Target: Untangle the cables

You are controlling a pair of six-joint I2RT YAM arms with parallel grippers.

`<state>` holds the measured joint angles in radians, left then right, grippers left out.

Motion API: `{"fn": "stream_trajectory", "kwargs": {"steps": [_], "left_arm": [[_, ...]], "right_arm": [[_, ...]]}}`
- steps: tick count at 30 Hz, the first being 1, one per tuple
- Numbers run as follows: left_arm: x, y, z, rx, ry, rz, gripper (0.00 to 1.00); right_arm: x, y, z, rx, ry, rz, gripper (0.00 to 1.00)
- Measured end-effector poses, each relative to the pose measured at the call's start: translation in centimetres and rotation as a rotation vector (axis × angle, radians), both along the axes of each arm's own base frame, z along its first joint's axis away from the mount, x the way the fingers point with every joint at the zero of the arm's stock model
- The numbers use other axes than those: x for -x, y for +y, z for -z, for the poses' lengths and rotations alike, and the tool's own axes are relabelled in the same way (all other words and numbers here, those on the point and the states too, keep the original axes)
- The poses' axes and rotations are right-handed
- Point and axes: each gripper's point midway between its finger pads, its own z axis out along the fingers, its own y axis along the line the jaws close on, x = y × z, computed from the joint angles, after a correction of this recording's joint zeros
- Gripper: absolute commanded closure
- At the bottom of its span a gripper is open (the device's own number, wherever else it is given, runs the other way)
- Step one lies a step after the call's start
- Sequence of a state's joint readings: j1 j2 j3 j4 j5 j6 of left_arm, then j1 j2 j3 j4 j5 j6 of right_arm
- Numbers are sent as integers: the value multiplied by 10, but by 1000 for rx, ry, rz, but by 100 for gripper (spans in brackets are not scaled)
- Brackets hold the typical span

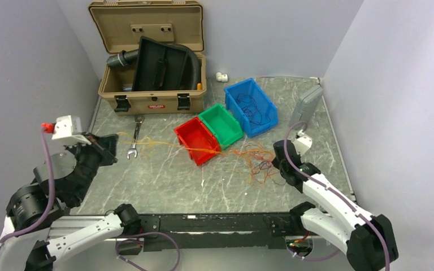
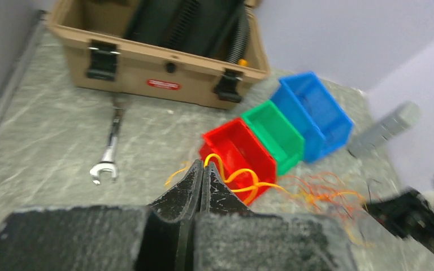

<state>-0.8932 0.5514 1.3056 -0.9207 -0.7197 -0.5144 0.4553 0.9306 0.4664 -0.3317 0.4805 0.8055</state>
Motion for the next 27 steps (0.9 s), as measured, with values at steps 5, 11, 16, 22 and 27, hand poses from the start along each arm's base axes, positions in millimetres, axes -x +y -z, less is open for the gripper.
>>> {"fn": "stream_trajectory", "kwargs": {"steps": [5, 11, 16, 22, 27], "left_arm": [[9, 46, 4, 60, -5, -185, 100], [22, 78, 2, 155, -50, -276, 100], [18, 70, 7, 129, -66, -251, 100], [9, 48, 5, 78, -74, -176, 100], [-4, 22, 9, -6, -39, -111, 100]], "right_arm": [[18, -50, 2, 26, 16, 273, 84], [25, -74, -12, 57, -22, 382, 69], [8, -46, -30, 43, -70, 142, 12], [-4, 10, -49, -20, -116, -235, 0], [-3, 51, -57, -13, -99, -437, 0]]}}
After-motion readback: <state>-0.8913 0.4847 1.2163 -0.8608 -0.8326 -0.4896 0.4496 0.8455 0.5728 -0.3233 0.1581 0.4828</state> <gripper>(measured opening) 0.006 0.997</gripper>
